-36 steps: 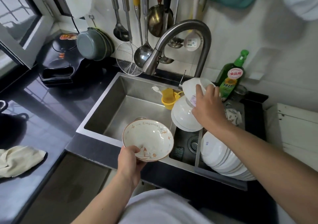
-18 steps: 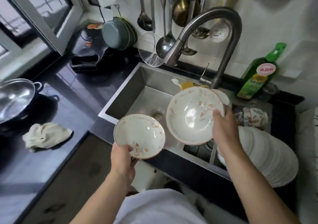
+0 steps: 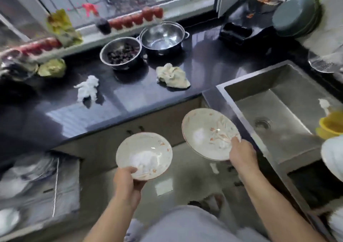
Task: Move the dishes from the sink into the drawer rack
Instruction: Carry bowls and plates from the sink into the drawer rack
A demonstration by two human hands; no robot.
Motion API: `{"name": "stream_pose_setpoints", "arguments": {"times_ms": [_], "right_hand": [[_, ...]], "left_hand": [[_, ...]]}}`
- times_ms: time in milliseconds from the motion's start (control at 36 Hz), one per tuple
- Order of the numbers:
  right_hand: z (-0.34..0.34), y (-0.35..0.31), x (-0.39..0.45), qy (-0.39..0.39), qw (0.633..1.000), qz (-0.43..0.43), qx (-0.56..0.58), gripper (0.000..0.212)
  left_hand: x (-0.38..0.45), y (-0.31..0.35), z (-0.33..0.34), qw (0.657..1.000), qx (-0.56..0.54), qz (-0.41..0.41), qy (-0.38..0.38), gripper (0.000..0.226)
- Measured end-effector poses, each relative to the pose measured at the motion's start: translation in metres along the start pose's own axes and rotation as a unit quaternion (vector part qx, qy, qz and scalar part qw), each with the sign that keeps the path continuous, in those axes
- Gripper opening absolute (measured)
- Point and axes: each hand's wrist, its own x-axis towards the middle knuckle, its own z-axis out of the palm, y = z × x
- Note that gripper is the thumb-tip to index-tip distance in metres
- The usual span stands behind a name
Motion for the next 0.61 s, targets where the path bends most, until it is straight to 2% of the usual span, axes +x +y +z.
{"name": "stream_pose_setpoints", "arguments": {"times_ms": [56, 139, 194, 278, 333, 444, 611], "right_hand": [[0.043, -0.005, -0.028, -0.040, 0.998, -0.033, -0.029, 0.038], [0.065, -0.007, -0.049, -0.028, 0.999, -0.018, -0.023, 0.039], [0.129, 0.001, -0.101, -0.069, 0.996, -0.038, -0.037, 0.033], [0.185, 0.018, -0.163, -0.109, 0.991, -0.061, -0.055, 0.031], [0.231, 0.040, -0.212, -0.133, 0.985, -0.076, -0.083, 0.031], [0.291, 0.067, -0.283, -0.177, 0.966, -0.099, -0.160, 0.037], [0.369, 0.061, -0.384, -0.276, 0.935, -0.146, -0.170, 0.030]], "left_hand": [[0.005, 0.006, -0.056, 0.999, -0.045, -0.001, 0.030, 0.037], [0.007, -0.003, -0.095, 0.995, -0.088, -0.009, 0.041, 0.038], [0.014, 0.004, -0.183, 0.989, -0.136, 0.017, 0.062, 0.034], [0.022, 0.009, -0.276, 0.978, -0.186, 0.026, 0.093, 0.030], [0.024, 0.008, -0.353, 0.967, -0.224, 0.021, 0.119, 0.031], [0.016, 0.005, -0.464, 0.939, -0.296, 0.029, 0.174, 0.039], [0.009, 0.016, -0.571, 0.895, -0.387, 0.044, 0.217, 0.042]]}}
